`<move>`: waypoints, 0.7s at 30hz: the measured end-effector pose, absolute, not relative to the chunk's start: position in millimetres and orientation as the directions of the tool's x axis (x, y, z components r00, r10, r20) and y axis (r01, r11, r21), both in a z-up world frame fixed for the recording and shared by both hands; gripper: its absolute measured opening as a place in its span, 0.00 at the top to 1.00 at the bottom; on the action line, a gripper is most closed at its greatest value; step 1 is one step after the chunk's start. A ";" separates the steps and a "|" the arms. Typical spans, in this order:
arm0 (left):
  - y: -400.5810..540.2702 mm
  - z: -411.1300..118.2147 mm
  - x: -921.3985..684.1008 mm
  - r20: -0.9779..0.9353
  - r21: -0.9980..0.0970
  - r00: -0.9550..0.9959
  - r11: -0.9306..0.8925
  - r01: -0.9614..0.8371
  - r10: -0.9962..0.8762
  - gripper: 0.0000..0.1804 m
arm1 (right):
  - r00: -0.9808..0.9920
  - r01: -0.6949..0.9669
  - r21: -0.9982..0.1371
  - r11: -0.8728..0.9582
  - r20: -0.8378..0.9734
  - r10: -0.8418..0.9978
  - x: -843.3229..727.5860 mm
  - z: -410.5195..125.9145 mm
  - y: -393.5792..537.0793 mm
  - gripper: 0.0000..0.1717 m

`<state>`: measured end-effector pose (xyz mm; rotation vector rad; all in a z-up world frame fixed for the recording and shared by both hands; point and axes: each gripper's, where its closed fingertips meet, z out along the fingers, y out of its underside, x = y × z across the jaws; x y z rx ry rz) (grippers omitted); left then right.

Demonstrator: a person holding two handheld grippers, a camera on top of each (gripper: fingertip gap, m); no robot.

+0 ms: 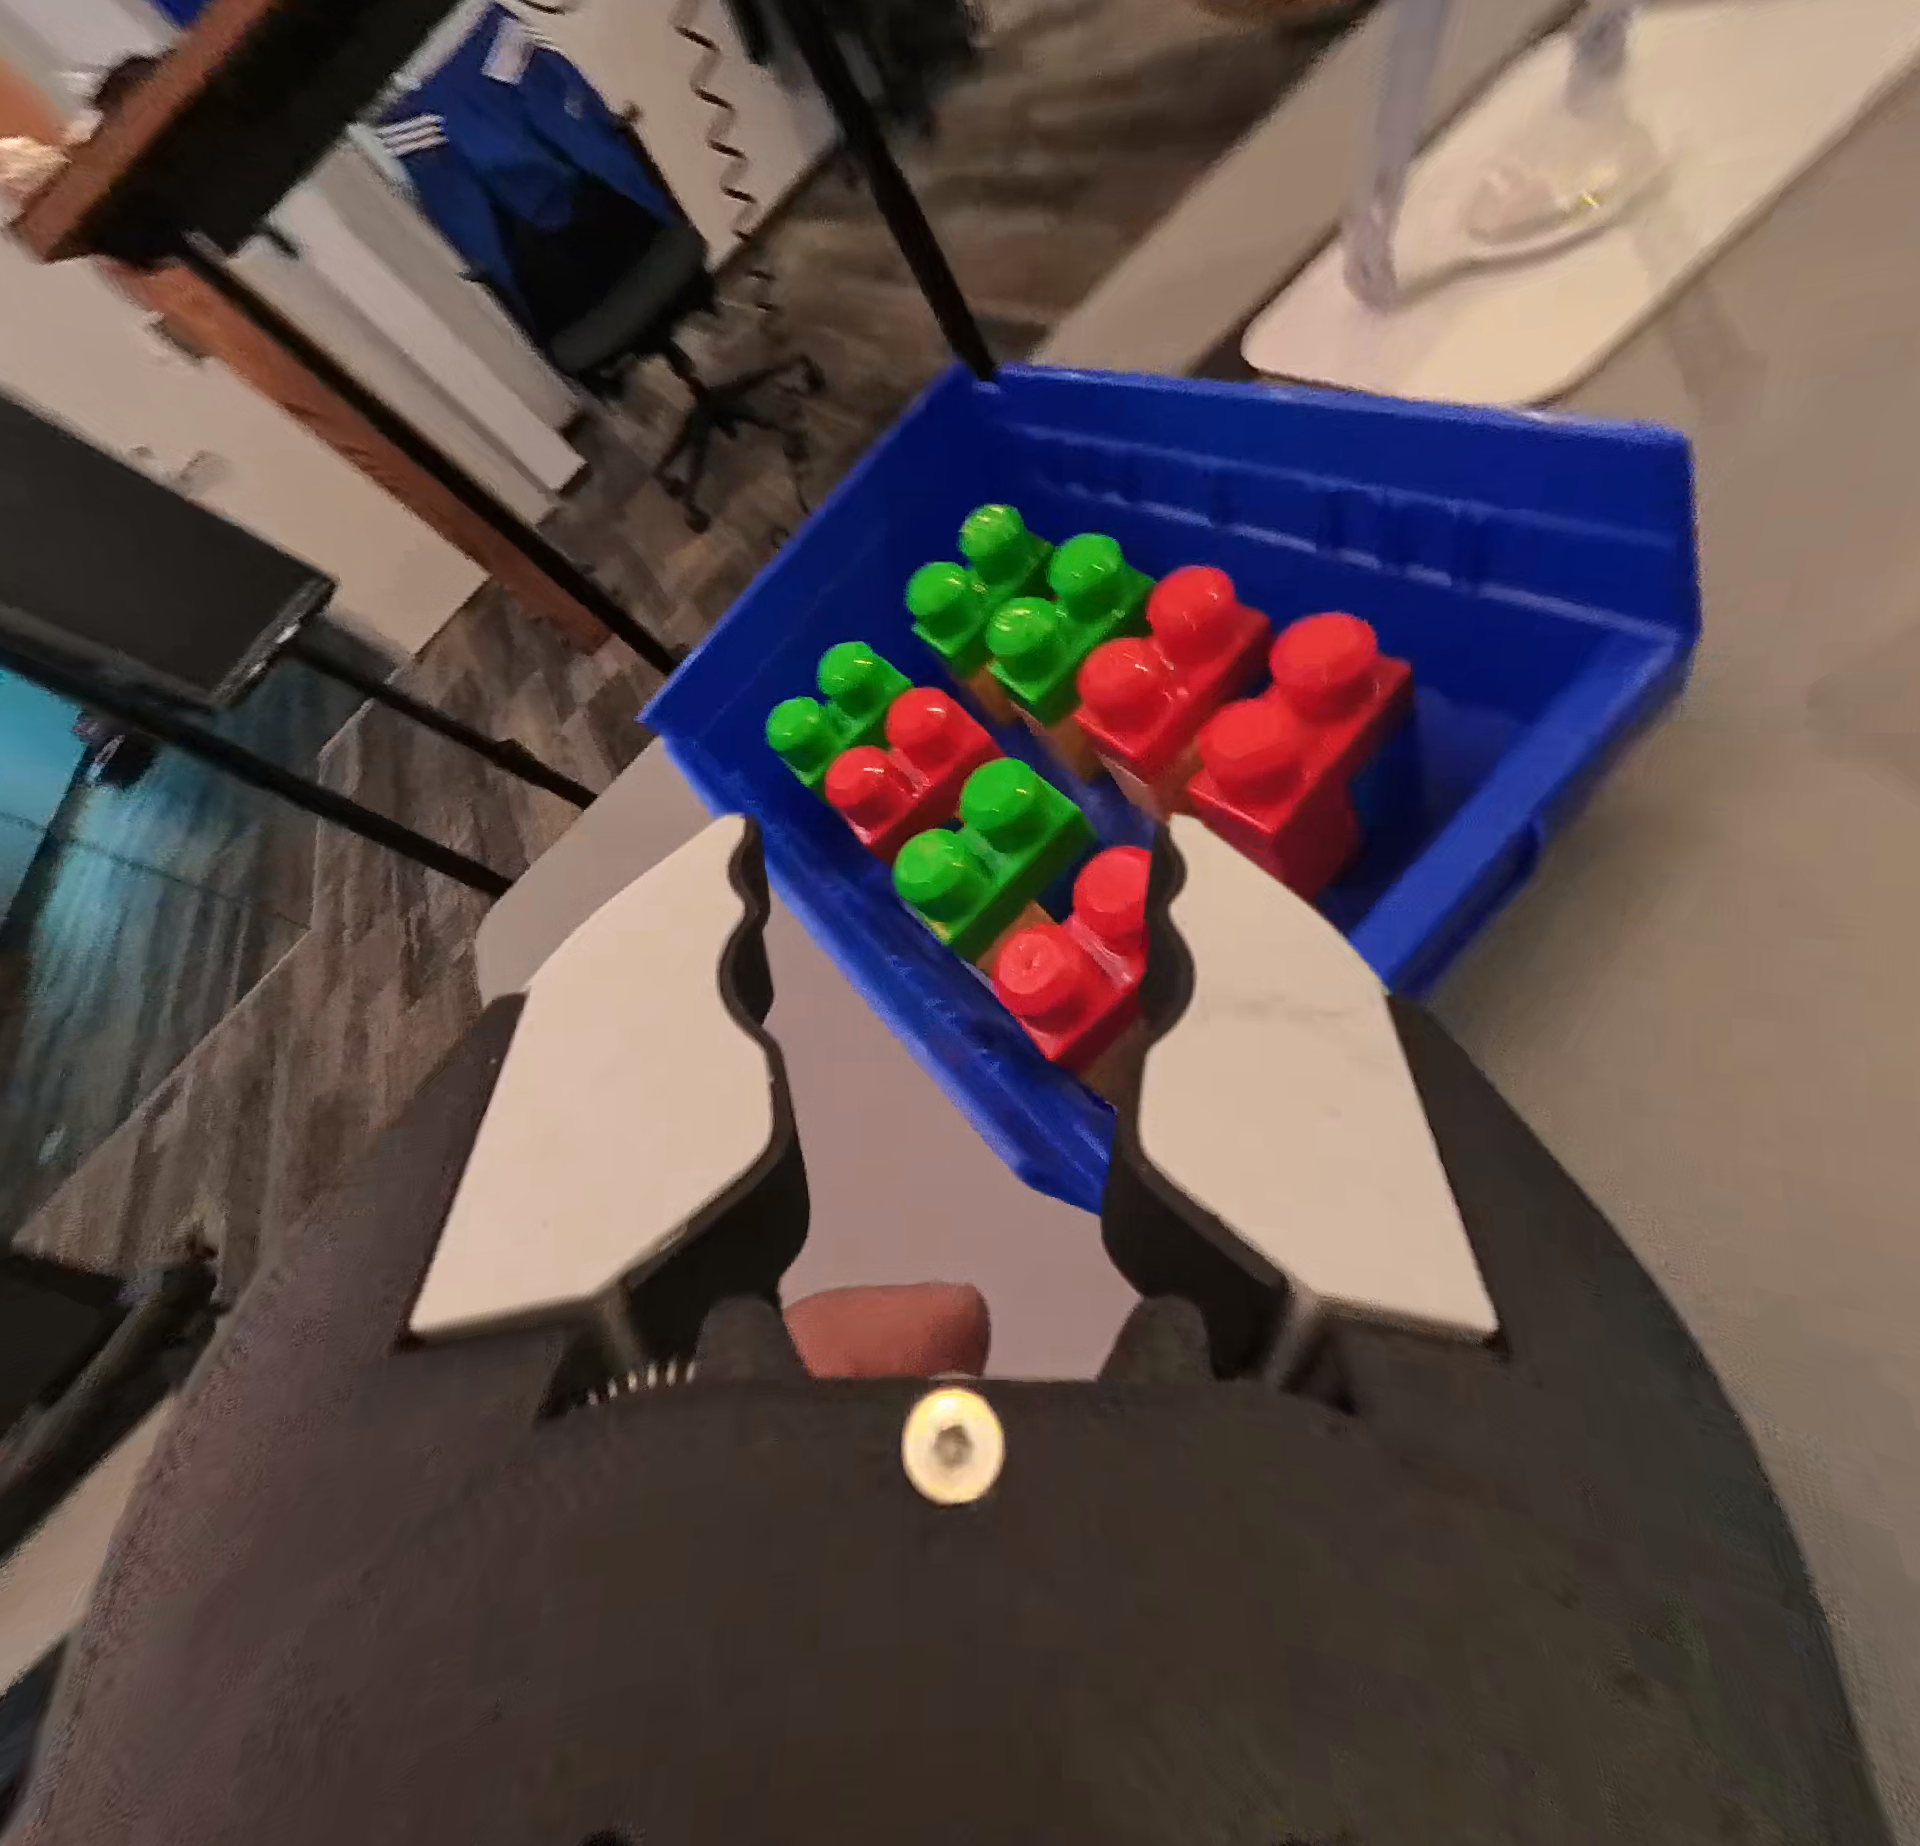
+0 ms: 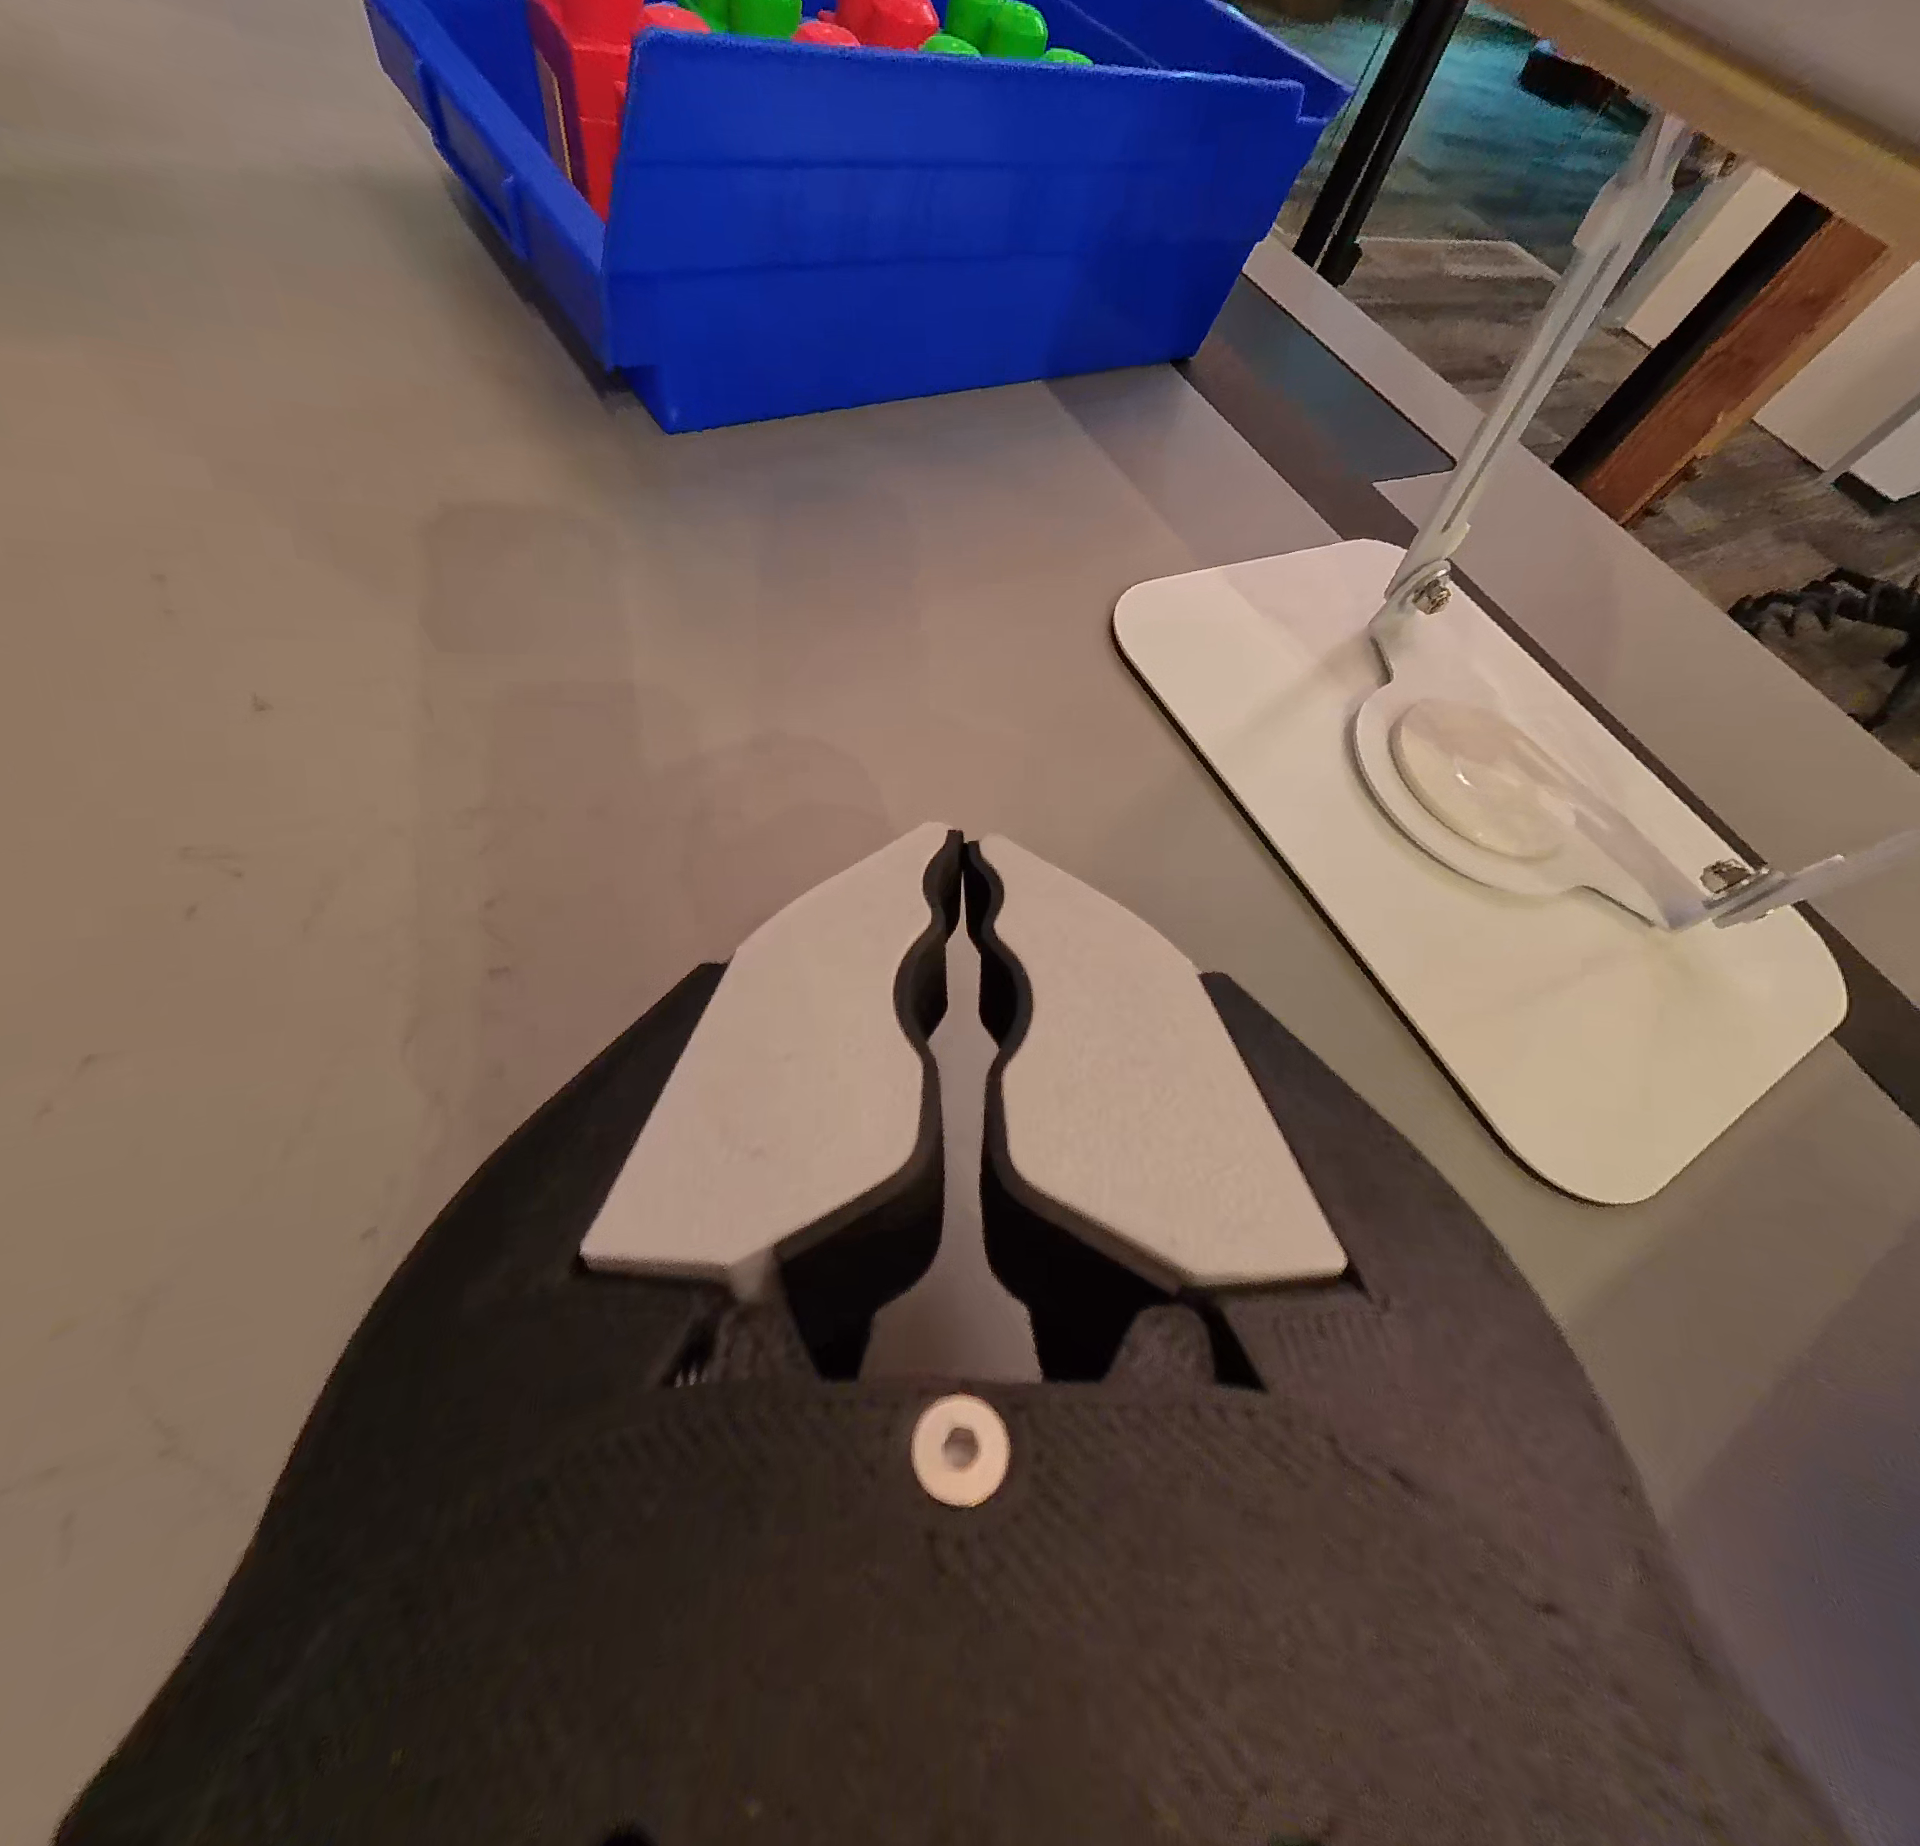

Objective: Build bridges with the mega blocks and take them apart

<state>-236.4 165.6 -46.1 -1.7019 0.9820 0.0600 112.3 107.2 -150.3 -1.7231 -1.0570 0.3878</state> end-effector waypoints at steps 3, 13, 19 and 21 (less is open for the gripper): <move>165.2 -58.1 -224.7 -0.513 -0.708 0.534 -0.019 -0.706 -0.672 0.64 | 0.561 0.454 -0.885 -0.100 0.197 0.804 114.7 -151.8 106.5 1.00; 174.9 -123.2 -216.6 -0.359 -0.333 0.096 0.031 -0.942 -0.928 0.74 | 0.540 0.448 -0.886 -0.121 0.160 0.826 115.0 -154.3 104.2 1.00; 177.8 -147.0 -219.7 -0.245 -0.157 -0.018 0.058 -0.986 -0.969 0.75 | 0.535 0.444 -0.887 -0.129 0.146 0.832 114.7 -154.8 104.0 1.00; 179.1 -155.3 -226.2 -0.203 -0.089 -0.030 0.049 -0.995 -0.979 0.76 | 0.533 0.444 -0.886 -0.130 0.145 0.834 114.5 -155.0 103.9 1.00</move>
